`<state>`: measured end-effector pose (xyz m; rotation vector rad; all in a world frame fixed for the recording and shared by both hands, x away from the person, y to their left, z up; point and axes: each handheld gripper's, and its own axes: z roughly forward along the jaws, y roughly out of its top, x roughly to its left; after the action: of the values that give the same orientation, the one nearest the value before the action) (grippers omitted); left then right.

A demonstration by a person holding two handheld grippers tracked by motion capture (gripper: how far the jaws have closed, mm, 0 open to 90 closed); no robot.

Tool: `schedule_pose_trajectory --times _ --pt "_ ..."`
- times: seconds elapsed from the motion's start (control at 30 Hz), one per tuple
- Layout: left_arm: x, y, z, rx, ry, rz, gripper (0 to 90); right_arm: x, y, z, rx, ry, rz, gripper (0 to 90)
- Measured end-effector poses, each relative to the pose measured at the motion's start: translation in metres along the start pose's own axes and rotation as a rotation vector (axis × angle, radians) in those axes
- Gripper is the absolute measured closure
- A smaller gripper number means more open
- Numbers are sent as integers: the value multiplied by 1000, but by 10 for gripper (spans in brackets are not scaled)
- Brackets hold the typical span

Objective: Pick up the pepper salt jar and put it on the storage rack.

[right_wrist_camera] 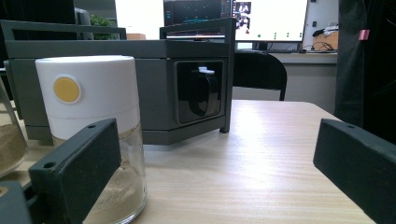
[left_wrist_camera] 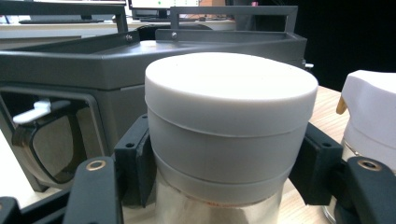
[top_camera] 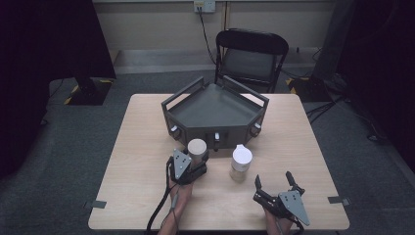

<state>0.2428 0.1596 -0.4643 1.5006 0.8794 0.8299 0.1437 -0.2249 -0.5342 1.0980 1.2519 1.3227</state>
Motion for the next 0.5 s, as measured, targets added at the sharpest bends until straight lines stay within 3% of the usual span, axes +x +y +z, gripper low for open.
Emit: schedule_pose_trajectory --times 0.5 --pt "6 19 -4 -20 -38 26 345 1 0 0 1 -3 0 0"
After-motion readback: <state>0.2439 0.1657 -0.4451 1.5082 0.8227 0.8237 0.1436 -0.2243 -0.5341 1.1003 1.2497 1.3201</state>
